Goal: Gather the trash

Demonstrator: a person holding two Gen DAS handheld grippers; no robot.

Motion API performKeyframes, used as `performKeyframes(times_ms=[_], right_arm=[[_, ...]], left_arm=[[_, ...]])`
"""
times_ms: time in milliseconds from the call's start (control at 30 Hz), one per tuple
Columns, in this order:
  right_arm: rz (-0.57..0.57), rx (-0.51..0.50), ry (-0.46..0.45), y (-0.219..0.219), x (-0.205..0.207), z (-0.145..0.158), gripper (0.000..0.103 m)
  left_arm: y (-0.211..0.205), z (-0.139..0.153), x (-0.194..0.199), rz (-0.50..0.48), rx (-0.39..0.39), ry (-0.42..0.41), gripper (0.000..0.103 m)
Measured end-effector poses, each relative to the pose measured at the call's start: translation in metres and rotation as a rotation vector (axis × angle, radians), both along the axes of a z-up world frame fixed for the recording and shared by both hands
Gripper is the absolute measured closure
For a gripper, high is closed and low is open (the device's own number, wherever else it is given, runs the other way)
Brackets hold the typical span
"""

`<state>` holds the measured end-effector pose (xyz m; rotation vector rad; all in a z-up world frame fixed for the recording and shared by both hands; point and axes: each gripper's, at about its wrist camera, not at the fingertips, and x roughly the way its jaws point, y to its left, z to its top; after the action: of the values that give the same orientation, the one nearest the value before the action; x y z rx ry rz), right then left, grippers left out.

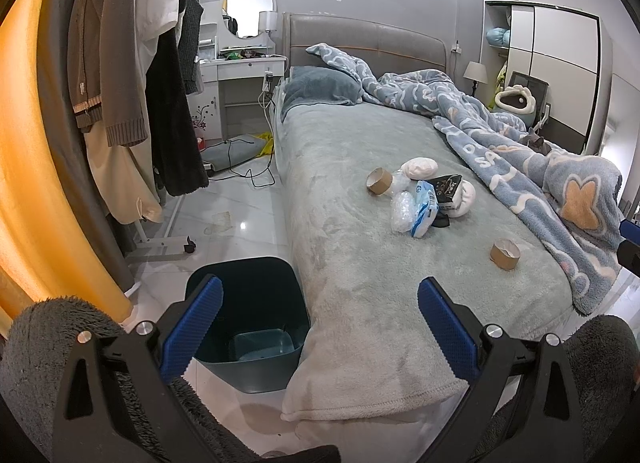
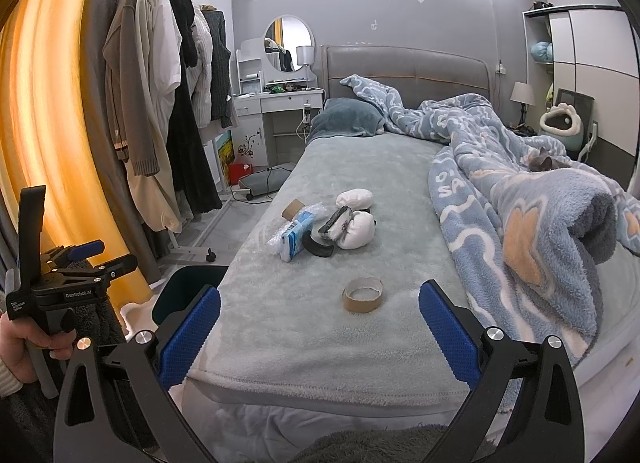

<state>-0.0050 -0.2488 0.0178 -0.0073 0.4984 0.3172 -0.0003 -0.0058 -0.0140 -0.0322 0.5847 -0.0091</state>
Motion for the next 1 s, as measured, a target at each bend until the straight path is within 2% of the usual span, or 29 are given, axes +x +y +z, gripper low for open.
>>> performKeyframes(times_ms=[733,800,1000], right_arm=[[-0.001,-0.005,0.008,0.000,0.001,-0.001,0.003],[-0.001,-0.010,0.020,0.000,0.003,-0.002,0.003],[0.004,-0.062,0.089,0.011,0.019,-0.009,0.003]], left_arm=[[-0.002,-0.001,0.000,0.000,0.000,0.003,0.003],[-0.005,-0.003,-0.002,0.008,0.024,0.003,0.003],[-0.009,0.003,-0.002,-0.022,0.032,-0.017,0.003]])
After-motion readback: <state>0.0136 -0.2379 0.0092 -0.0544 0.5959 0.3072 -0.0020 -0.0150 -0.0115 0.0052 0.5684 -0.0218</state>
